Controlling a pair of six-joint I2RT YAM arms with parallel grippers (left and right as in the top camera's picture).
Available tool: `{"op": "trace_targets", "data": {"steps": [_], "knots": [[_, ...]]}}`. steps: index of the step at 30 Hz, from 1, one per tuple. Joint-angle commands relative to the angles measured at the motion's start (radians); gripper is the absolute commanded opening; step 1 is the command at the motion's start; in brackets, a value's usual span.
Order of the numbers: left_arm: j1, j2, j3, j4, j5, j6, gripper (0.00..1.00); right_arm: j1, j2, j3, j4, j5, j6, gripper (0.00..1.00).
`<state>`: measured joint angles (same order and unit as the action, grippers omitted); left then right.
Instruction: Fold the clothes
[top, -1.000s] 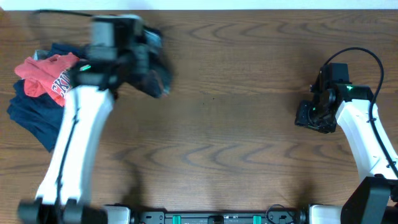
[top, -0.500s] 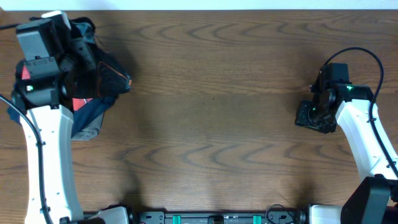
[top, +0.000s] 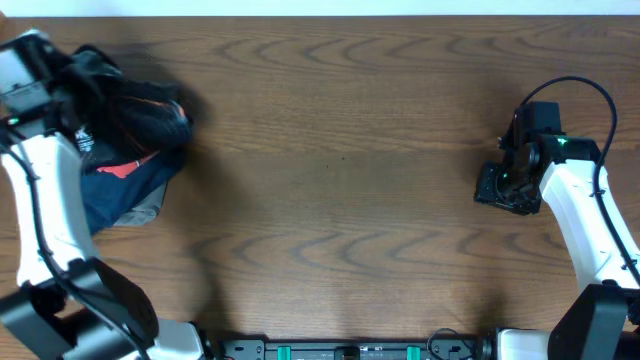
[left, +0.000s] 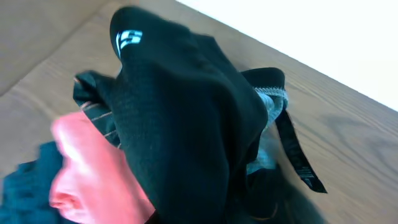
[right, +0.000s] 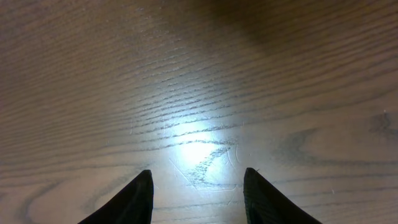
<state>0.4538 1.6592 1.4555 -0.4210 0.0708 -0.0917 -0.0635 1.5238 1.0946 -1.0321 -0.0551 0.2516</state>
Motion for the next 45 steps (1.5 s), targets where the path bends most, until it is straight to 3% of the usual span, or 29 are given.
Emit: {"op": "trace_targets", "data": {"steps": [1,2,6,8,12,18,26,31,35,40,45], "knots": [[0.082,0.072,0.019,0.033,-0.016,-0.095,0.08,-0.003,-0.015,0.010,-0.005,-0.002,-0.013,0.45],[0.099,0.099,0.019,0.038,-0.014,-0.119,0.15,-0.003,-0.015,0.010,-0.007,-0.002,-0.013,0.45],[0.133,0.180,0.019,0.039,0.008,-0.124,0.68,-0.003,-0.015,0.010,-0.017,-0.002,-0.013,0.46],[0.145,0.190,0.019,0.036,0.020,-0.124,0.79,-0.003,-0.015,0.010,-0.024,-0.002,-0.013,0.45],[0.173,0.158,0.022,0.060,0.080,-0.125,0.88,-0.003,-0.015,0.010,-0.031,-0.001,-0.014,0.46],[0.187,0.011,0.024,0.069,0.087,-0.125,0.97,-0.003,-0.015,0.010,-0.011,-0.002,-0.014,0.50],[0.054,-0.100,0.024,0.000,0.200,-0.127,0.98,-0.003,-0.014,0.010,0.064,-0.045,-0.046,0.96],[-0.159,-0.063,0.021,-0.128,0.198,-0.084,0.98,-0.003,-0.014,0.010,0.194,-0.251,-0.135,0.99],[-0.332,-0.008,0.021,-0.304,0.197,-0.062,0.98,-0.003,-0.011,0.010,0.231,-0.278,-0.138,0.99],[-0.474,0.064,0.021,-0.686,0.143,-0.062,0.98,-0.003,-0.009,0.010,0.089,-0.277,-0.164,0.99],[-0.525,0.072,0.000,-0.920,0.096,-0.063,0.98,-0.003,-0.012,0.007,-0.078,-0.264,-0.163,0.99]]}}
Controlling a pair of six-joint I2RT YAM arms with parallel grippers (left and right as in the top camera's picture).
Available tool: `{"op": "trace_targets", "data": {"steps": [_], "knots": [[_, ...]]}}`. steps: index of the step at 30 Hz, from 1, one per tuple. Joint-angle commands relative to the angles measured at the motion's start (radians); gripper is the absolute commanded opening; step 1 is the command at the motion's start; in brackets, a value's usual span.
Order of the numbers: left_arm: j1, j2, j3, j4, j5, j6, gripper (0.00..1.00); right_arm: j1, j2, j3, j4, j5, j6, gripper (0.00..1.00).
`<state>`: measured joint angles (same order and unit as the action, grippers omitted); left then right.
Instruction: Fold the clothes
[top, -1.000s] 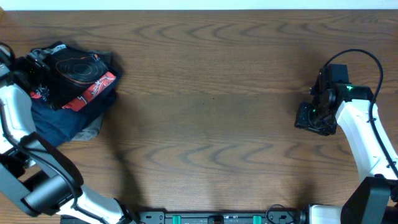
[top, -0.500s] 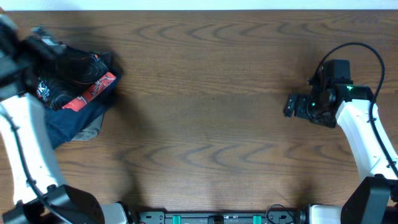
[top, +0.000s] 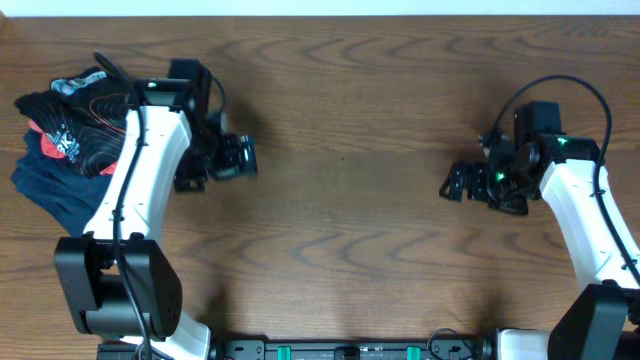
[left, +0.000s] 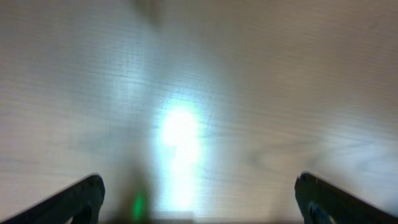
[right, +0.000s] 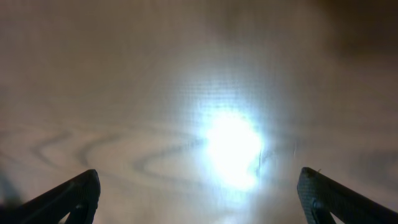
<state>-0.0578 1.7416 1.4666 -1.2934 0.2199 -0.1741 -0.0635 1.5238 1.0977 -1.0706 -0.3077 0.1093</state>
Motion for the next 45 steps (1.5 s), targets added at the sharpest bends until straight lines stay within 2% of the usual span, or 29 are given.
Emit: {"op": "trace_targets", "data": {"steps": [1,5,9,14,16,18,21,26,32,40,45], "knots": [[-0.019,-0.018,-0.023,-0.061,-0.053,0.019,0.98,-0.003,-0.016,0.002,-0.059,-0.011,-0.020,0.99],[-0.033,-0.120,-0.126,-0.030,-0.053,0.019,0.98,-0.003,-0.079,-0.034,-0.079,-0.010,-0.021,0.99],[-0.046,-0.346,-0.309,0.115,-0.053,0.017,0.98,-0.001,-0.276,-0.164,0.054,-0.007,-0.008,0.99],[-0.101,-0.816,-0.568,0.345,-0.056,-0.004,0.98,0.027,-0.682,-0.381,0.224,0.159,0.097,0.99],[-0.127,-1.004,-0.636,0.411,-0.056,-0.003,0.98,0.031,-0.845,-0.445,0.297,0.167,0.096,0.99],[-0.137,-1.166,-0.673,0.478,-0.056,-0.003,0.98,0.031,-0.985,-0.482,0.331,0.172,0.096,0.99],[-0.136,-1.363,-0.676,0.488,-0.056,-0.003,0.98,0.031,-1.149,-0.491,0.294,0.172,0.096,0.99],[-0.136,-1.606,-0.676,0.487,-0.056,-0.003,0.98,0.031,-1.309,-0.491,0.235,0.172,0.096,0.99],[-0.136,-1.720,-0.676,0.486,-0.056,-0.003,0.98,0.031,-1.339,-0.491,0.150,0.172,0.096,0.99],[-0.136,-1.718,-0.676,0.455,-0.056,-0.003,0.98,0.031,-1.339,-0.491,-0.015,0.172,0.096,0.99],[-0.136,-1.718,-0.676,0.381,-0.056,-0.003,0.98,0.031,-1.339,-0.491,-0.019,0.170,0.097,0.99]]}}
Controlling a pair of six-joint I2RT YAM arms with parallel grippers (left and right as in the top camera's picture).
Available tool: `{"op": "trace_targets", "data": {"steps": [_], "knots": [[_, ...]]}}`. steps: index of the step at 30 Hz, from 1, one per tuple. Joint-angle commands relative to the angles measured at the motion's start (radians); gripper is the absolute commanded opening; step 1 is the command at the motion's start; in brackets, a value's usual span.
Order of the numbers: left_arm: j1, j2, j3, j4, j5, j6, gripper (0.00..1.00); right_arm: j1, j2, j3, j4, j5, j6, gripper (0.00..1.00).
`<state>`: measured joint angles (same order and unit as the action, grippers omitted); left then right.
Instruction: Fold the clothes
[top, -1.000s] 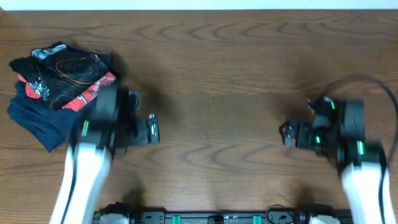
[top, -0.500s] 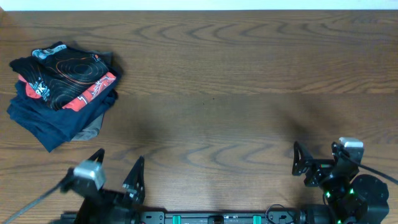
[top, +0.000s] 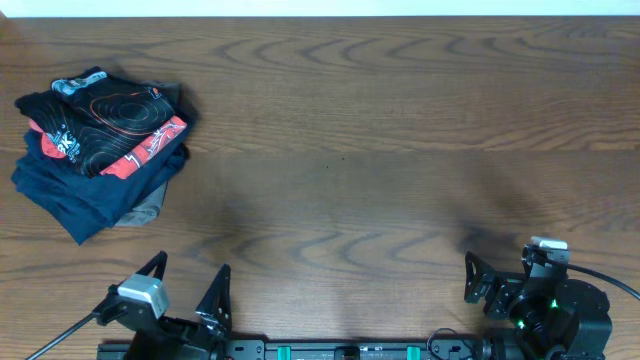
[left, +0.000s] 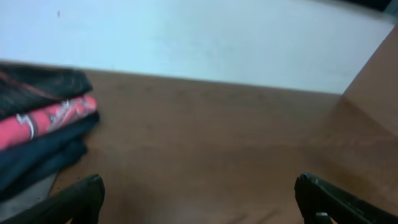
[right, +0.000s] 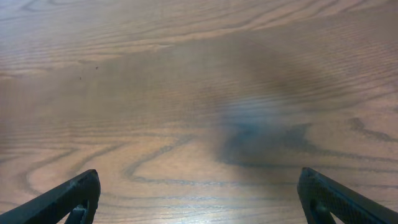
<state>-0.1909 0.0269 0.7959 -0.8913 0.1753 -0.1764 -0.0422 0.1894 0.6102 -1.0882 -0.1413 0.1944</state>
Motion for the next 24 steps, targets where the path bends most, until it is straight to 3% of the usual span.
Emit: {"op": "trace_targets", "data": {"steps": [1,5,8,11,20,24], "knots": [[-0.003,-0.003,-0.005,-0.038,-0.011,-0.001,0.98,0.010,-0.006,-0.004,-0.002,0.002,0.011,0.99],[-0.003,-0.003,-0.005,-0.124,-0.011,-0.001,0.98,0.010,-0.074,-0.027,0.058,0.003,0.006,0.99],[-0.003,-0.003,-0.005,-0.196,-0.011,-0.001,0.98,0.010,-0.142,-0.097,0.219,-0.025,-0.101,0.99],[-0.003,-0.003,-0.005,-0.266,-0.011,-0.001,0.98,0.010,-0.184,-0.217,0.441,-0.078,-0.209,0.99],[-0.003,-0.003,-0.005,-0.290,-0.003,-0.005,0.98,0.010,-0.184,-0.607,1.155,-0.084,-0.219,0.99],[-0.003,-0.003,-0.005,-0.290,-0.003,-0.005,0.98,0.010,-0.184,-0.605,1.068,-0.069,-0.252,0.99]]}}
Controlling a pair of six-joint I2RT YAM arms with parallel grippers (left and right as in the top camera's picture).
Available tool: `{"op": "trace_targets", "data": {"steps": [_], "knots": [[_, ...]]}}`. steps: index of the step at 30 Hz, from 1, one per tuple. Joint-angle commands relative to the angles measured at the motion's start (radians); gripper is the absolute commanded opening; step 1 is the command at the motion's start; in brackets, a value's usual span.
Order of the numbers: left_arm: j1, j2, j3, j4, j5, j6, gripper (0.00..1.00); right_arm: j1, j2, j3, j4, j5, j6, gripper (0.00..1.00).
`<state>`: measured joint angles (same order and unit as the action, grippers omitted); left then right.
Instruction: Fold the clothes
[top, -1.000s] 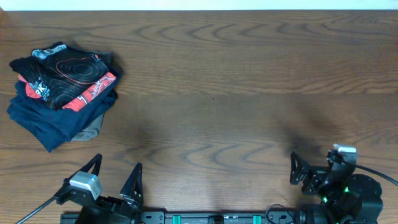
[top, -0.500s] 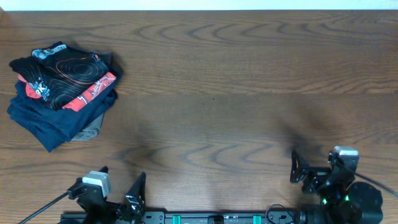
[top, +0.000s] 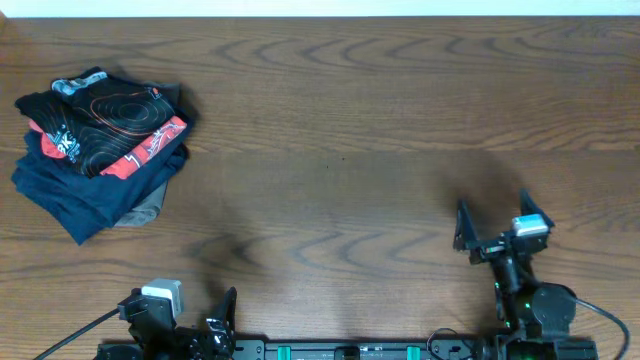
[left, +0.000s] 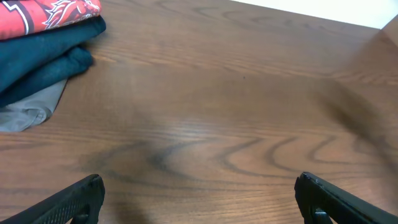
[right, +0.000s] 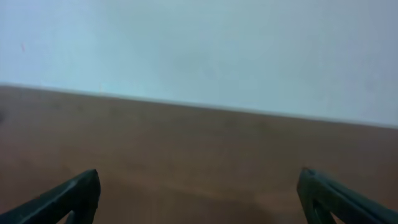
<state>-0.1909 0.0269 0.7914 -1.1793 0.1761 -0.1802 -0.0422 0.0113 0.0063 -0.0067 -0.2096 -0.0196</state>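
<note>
A stack of folded clothes (top: 100, 130) lies at the table's far left: a black printed shirt on top, then red, dark blue and grey pieces. In the left wrist view the stack of clothes (left: 43, 37) shows at the upper left corner. My left gripper (top: 180, 305) sits at the front left edge, open, nothing between its fingers (left: 81, 194). At the front right, my right gripper (top: 490, 215) is open and empty too, tilted up toward the far wall, its fingers (right: 74, 194) wide apart.
The brown wooden table (top: 340, 150) stretches between the stack and the grippers. A white wall (right: 199, 50) runs behind the table's far edge. A black rail with green marks (top: 350, 350) lines the front edge.
My right gripper has tilted up and now faces the wall instead of the tabletop. My left gripper has tipped down toward the table. Both stay open at the front edge. The stack is unmoved.
At first my left gripper was at the pile on the far left with a black garment filling its view, the right gripper over the table's right side. Then the left was open beside a tidy stack. Later both arms were back at the front edge, where they remain.
</note>
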Motion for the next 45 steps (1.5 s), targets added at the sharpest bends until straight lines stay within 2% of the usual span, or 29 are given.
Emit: {"op": "trace_targets", "data": {"steps": [1,35,39,45], "knots": [[-0.003,-0.003,-0.001,-0.002,-0.004,-0.002,0.98,0.010,-0.006,-0.001,-0.040,-0.001,-0.038,0.99],[0.015,-0.006,-0.009,0.002,-0.001,-0.002,0.98,0.010,-0.002,0.000,-0.049,0.000,-0.038,0.99],[0.089,-0.009,-0.056,0.099,-0.013,0.026,0.98,0.010,-0.002,0.000,-0.049,0.000,-0.038,0.99],[0.233,-0.024,-0.258,0.287,-0.024,0.052,0.98,0.010,-0.002,0.000,-0.049,0.000,-0.038,0.99]]}}
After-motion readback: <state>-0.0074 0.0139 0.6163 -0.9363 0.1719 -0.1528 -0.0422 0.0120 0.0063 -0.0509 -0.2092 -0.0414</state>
